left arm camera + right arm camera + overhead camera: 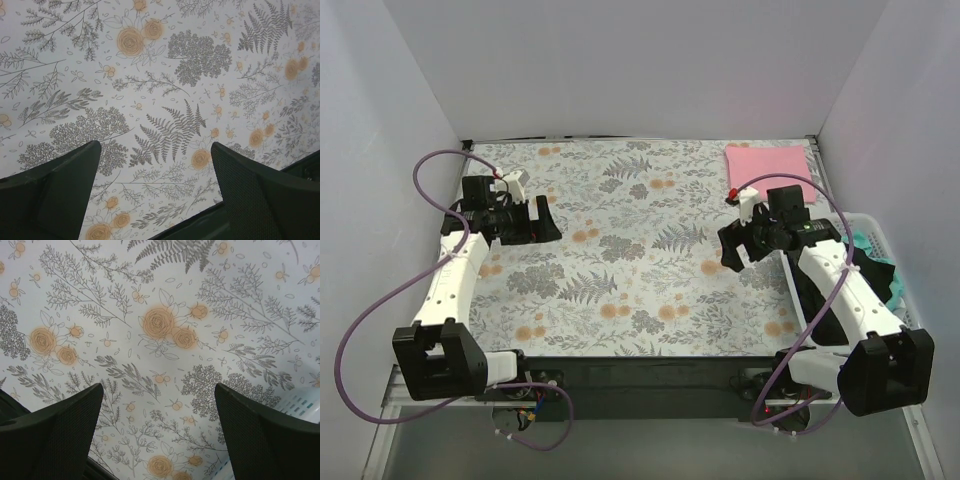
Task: Fold and stack the t-shirts
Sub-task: Grab the tshirt from the pile
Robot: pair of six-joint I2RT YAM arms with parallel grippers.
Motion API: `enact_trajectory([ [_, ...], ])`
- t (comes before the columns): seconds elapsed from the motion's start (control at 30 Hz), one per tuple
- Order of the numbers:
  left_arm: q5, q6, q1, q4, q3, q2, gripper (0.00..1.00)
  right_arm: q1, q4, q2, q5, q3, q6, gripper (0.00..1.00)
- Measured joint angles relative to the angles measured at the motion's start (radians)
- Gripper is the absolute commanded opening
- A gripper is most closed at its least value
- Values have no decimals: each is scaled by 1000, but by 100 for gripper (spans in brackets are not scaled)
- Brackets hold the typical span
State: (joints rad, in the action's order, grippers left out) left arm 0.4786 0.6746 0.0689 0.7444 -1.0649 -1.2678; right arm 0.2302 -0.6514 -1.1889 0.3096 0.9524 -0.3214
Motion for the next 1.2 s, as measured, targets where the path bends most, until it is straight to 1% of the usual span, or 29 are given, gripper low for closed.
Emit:
enact_trajectory([
  [0.1, 29, 3, 0, 39, -57, -25, 92, 0, -26, -10, -1, 64, -15, 98],
  [0.27, 77, 35, 0, 66, -214, -95, 92, -2, -103, -60, -39, 288, -76, 98],
  [0.37, 79, 58, 0, 63, -254, -98, 92, -21, -148, -63, -89, 383, -127, 98],
  [0.47, 79, 62, 0, 64, -269, -98, 92, -59, -199, -50, -156, 415, -182, 98],
  [0.57, 82, 58, 0, 66, -274, -98, 92, -136, -275, -32, -200, 415, -236, 98],
  [0.77, 94, 54, 0, 86, -278, -103, 92, -414, -402, -1, -244, 380, -371, 98],
  [0.83, 99, 51, 0, 97, -288, -111, 92, -481, -432, 3, -248, 344, -411, 98],
  [1.07, 106, 26, -1, 133, -328, -142, 92, -576, -491, -21, -220, 180, -496, 98],
  [1.2, 106, 16, -1, 149, -348, -153, 92, -602, -463, -56, -200, 117, -502, 98],
])
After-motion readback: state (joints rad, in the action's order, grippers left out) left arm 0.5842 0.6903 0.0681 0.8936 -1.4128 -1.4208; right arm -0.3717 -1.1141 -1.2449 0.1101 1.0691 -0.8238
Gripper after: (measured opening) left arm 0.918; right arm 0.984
